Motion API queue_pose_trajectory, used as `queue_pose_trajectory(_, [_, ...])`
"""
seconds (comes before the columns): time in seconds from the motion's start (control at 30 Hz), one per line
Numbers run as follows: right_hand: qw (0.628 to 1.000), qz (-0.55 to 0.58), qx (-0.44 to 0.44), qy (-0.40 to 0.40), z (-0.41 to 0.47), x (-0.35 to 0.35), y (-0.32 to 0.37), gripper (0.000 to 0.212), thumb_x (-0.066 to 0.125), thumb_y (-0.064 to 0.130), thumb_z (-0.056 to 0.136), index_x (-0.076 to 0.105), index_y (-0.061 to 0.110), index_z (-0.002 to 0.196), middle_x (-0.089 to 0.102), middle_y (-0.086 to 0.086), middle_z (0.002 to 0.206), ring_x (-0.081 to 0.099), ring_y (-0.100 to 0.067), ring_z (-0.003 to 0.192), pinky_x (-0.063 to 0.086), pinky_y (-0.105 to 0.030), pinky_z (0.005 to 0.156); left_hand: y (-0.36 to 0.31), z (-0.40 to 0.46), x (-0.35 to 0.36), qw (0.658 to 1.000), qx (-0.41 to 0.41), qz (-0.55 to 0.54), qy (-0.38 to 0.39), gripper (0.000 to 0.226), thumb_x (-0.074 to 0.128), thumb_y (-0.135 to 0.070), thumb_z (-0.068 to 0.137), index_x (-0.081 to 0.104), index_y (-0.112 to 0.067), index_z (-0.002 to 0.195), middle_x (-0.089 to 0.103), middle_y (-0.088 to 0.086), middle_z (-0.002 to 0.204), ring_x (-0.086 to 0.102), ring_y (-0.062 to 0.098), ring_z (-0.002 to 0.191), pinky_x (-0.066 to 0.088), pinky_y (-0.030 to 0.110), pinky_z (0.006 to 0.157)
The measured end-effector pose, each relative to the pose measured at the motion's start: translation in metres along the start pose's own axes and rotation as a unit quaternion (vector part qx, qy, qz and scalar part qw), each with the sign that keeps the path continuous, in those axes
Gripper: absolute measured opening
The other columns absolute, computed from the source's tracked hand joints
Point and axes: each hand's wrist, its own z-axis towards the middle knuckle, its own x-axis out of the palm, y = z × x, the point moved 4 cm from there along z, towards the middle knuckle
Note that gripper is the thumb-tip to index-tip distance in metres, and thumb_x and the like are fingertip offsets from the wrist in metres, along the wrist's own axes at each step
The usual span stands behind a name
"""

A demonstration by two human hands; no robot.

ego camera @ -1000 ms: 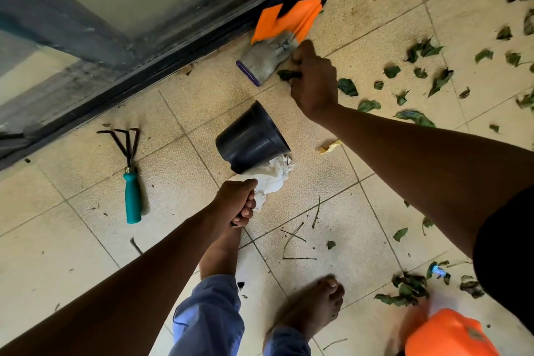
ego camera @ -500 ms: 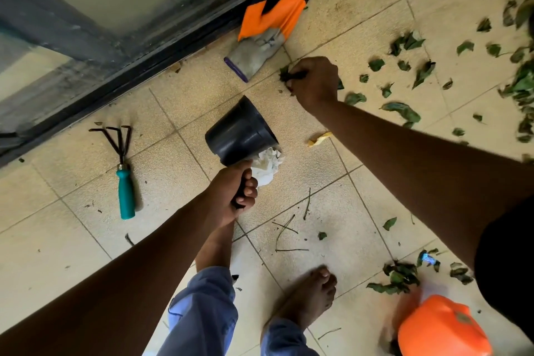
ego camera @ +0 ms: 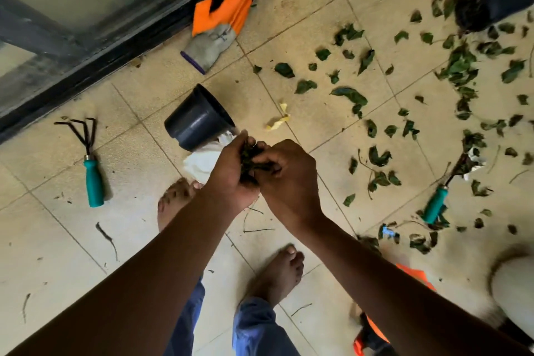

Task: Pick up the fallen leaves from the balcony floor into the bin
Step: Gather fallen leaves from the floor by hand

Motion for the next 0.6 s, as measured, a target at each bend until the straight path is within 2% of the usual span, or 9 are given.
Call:
queue_pose_trajectory(0.07, [0.999, -0.028, 0.008, -0.023, -0.010, -0.007, -0.003, 0.017, 0.067, 0.008, 0.078, 0.076, 0.020, 0.087, 0.063, 0.000, 0.088, 0.064, -0.015, 0.079, 0.054, -0.030, 0.069, 0.014, -0.004, 0.004, 1.000, 0.014, 0.020, 0.000, 0.037, 0.051, -0.033, 0.104, 0.049, -0.016, 0.071, 0.051, 0.002, 0.072, 0.055, 0.014, 0.063, 0.054, 0.023, 0.060])
queue_pose_trajectory(0.17, [0.996, -0.076, 0.013, -0.049, -0.026, -0.017, -0.011, 0.016, 0.065, 0.011, 0.081, 0.074, 0.020, 0.091, 0.061, 0.000, 0.087, 0.061, -0.018, 0.075, 0.052, -0.034, 0.064, 0.036, -0.014, 0.010, 0.997, 0.025, 0.077, 0.006, 0.040, 0.052, -0.036, 0.103, 0.050, -0.016, 0.069, 0.051, 0.002, 0.071, 0.053, 0.015, 0.063, 0.048, 0.027, 0.065])
queue_pose_trajectory(0.27, [0.992, -0.106, 0.016, -0.072, -0.043, -0.028, -0.016, 0.006, 0.064, 0.016, 0.084, 0.065, 0.017, 0.090, 0.061, 0.001, 0.084, 0.059, -0.018, 0.074, 0.050, -0.035, 0.063, 0.056, -0.025, 0.012, 0.992, 0.028, 0.121, 0.003, 0.041, 0.053, -0.038, 0.102, 0.047, -0.016, 0.067, 0.045, 0.001, 0.060, 0.051, 0.016, 0.054, 0.044, 0.025, 0.056])
queue_pose_trajectory(0.33, [0.989, -0.124, 0.007, -0.075, -0.054, -0.034, -0.016, 0.004, 0.064, 0.017, 0.087, 0.061, 0.015, 0.087, 0.061, 0.000, 0.082, 0.058, -0.019, 0.074, 0.046, -0.031, 0.061, 0.069, -0.030, 0.012, 0.991, 0.026, 0.132, -0.007, 0.042, 0.054, -0.038, 0.100, 0.046, -0.017, 0.064, 0.041, 0.001, 0.055, 0.048, 0.015, 0.049, 0.042, 0.021, 0.051])
queue_pose_trajectory(0.4, [0.987, -0.158, -0.005, -0.042, -0.062, -0.039, -0.014, 0.004, 0.063, 0.015, 0.087, 0.060, 0.016, 0.084, 0.060, 0.000, 0.081, 0.058, -0.019, 0.074, 0.036, -0.026, 0.060, 0.081, -0.032, 0.006, 0.990, 0.025, 0.137, -0.031, 0.048, 0.053, -0.037, 0.100, 0.046, -0.019, 0.056, 0.038, -0.001, 0.047, 0.043, 0.013, 0.043, 0.039, 0.019, 0.046])
queue_pose_trajectory(0.47, [0.985, -0.173, -0.012, 0.026, -0.069, -0.042, -0.015, 0.011, 0.062, 0.012, 0.084, 0.057, 0.020, 0.080, 0.055, 0.004, 0.080, 0.057, -0.017, 0.075, 0.025, -0.018, 0.056, 0.086, -0.031, -0.001, 0.989, 0.039, 0.130, -0.055, 0.057, 0.049, -0.033, 0.101, 0.044, -0.020, 0.046, 0.035, -0.003, 0.040, 0.038, 0.011, 0.036, 0.034, 0.016, 0.041])
queue_pose_trajectory(0.53, [0.981, -0.167, -0.023, 0.095, -0.076, -0.043, -0.014, 0.013, 0.060, 0.009, 0.084, 0.056, 0.020, 0.082, 0.053, 0.005, 0.084, 0.058, -0.017, 0.078, 0.028, -0.012, 0.054, 0.088, -0.029, -0.007, 0.990, 0.039, 0.114, -0.070, 0.060, 0.047, -0.029, 0.102, 0.045, -0.019, 0.043, 0.036, -0.004, 0.037, 0.039, 0.010, 0.031, 0.033, 0.013, 0.037])
queue_pose_trajectory(0.57, [0.978, -0.170, -0.040, 0.117, -0.080, -0.043, -0.014, 0.011, 0.060, 0.006, 0.084, 0.060, 0.017, 0.088, 0.056, 0.002, 0.091, 0.060, -0.019, 0.079, 0.031, -0.011, 0.056, 0.089, -0.030, -0.009, 0.990, 0.037, 0.109, -0.082, 0.059, 0.048, -0.028, 0.101, 0.044, -0.018, 0.044, 0.037, -0.004, 0.037, 0.039, 0.010, 0.031, 0.034, 0.012, 0.037])
queue_pose_trajectory(0.6, [0.974, -0.176, -0.054, 0.131, -0.084, -0.042, -0.013, 0.019, 0.061, 0.002, 0.082, 0.065, 0.012, 0.098, 0.058, -0.002, 0.100, 0.062, -0.023, 0.079, 0.038, -0.013, 0.059, 0.089, -0.030, -0.009, 0.988, 0.040, 0.120, -0.091, 0.056, 0.049, -0.027, 0.101, 0.043, -0.018, 0.046, 0.037, -0.005, 0.038, 0.040, 0.009, 0.032, 0.036, 0.011, 0.038])
